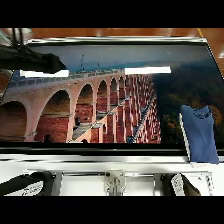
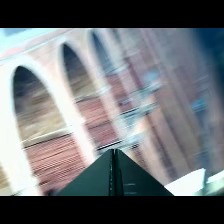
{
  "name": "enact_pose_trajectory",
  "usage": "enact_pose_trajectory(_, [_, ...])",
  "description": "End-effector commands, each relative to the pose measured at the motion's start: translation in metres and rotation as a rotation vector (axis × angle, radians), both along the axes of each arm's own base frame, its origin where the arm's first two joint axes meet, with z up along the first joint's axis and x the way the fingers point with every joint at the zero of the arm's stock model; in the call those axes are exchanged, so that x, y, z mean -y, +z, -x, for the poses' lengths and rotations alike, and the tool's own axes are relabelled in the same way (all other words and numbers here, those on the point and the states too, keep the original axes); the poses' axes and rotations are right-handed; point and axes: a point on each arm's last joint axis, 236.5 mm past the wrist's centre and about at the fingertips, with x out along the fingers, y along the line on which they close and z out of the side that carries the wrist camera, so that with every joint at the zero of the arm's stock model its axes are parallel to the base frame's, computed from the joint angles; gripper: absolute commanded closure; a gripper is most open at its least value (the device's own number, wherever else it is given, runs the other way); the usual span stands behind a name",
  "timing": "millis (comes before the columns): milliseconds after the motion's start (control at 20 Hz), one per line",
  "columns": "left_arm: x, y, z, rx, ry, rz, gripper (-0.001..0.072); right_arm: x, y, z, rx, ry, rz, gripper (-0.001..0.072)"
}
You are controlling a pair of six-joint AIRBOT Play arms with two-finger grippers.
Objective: Fold the shirts.
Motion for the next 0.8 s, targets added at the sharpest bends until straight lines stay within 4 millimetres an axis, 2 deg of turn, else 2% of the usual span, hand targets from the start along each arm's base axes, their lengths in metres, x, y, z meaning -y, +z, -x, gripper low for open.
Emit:
enact_pose_trajectory(0, [-0.025, -0.061, -0.001, -0.088, 0.039, -0.373, 0.0654, -0.101, 0.050, -0.069, 0.210, 0.360, 0.050, 0.0214])
enact_pose_trajectory(50, [-0.020, -0.086, 0.010, -0.178, 0.003, -0.427, 0.0452, -0.120, 0.020, -0.067, 0.081, 0.404, 0.032, 0.0171])
enact_pose_trajectory(100, [-0.016, -0.110, 0.020, -0.274, -0.017, -0.461, 0.0112, -0.136, -0.014, -0.061, -0.069, 0.435, 0.014, 0.0104])
enact_pose_trajectory(150, [-0.014, -0.132, 0.027, -0.361, -0.003, -0.479, 0.0026, -0.149, -0.041, -0.054, -0.191, 0.478, 0.000, 0.0082])
enact_pose_trajectory(250, [-0.013, -0.158, 0.028, -0.444, 0.015, -0.492, 0.0037, -0.176, -0.078, -0.038, -0.375, 0.584, -0.037, 0.0082])
enact_pose_trajectory(350, [-0.012, -0.165, 0.027, -0.458, 0.012, -0.496, 0.0036, -0.193, -0.096, -0.033, -0.448, 0.634, -0.062, 0.0082])
enact_pose_trajectory(550, [-0.011, -0.165, 0.027, -0.457, 0.011, -0.492, 0.0037, -0.216, -0.107, -0.031, -0.482, 0.690, -0.083, 0.0082])
enact_pose_trajectory(750, [-0.011, -0.164, 0.028, -0.458, 0.009, -0.489, 0.0037, -0.219, -0.106, -0.031, -0.477, 0.693, -0.094, 0.0082])
